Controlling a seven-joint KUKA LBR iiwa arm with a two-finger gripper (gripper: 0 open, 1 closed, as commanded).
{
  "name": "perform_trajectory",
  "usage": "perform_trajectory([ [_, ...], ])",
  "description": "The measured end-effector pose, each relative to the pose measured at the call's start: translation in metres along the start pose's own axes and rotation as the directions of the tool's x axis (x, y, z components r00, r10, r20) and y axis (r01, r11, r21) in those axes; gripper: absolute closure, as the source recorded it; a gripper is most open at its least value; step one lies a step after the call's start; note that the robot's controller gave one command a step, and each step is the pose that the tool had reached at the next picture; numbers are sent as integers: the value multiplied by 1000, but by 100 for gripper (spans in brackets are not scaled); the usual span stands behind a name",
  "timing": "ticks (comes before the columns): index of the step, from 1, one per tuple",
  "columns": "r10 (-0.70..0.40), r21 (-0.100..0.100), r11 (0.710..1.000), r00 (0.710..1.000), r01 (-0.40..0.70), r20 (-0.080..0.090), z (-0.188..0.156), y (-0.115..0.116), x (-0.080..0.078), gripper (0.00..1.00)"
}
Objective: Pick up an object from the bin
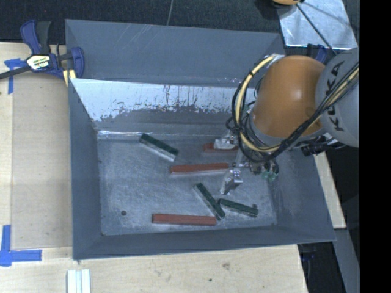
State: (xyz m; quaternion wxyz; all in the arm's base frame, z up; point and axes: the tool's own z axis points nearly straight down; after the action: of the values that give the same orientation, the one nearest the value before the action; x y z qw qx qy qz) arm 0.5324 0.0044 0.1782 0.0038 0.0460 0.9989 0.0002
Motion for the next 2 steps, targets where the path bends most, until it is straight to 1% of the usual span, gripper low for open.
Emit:
perform_trajectory([
  [1,-135,0,991,991,135,19,100,-2,-45,100],
  [2,-135,0,991,991,135,19,100,-2,-45,100],
])
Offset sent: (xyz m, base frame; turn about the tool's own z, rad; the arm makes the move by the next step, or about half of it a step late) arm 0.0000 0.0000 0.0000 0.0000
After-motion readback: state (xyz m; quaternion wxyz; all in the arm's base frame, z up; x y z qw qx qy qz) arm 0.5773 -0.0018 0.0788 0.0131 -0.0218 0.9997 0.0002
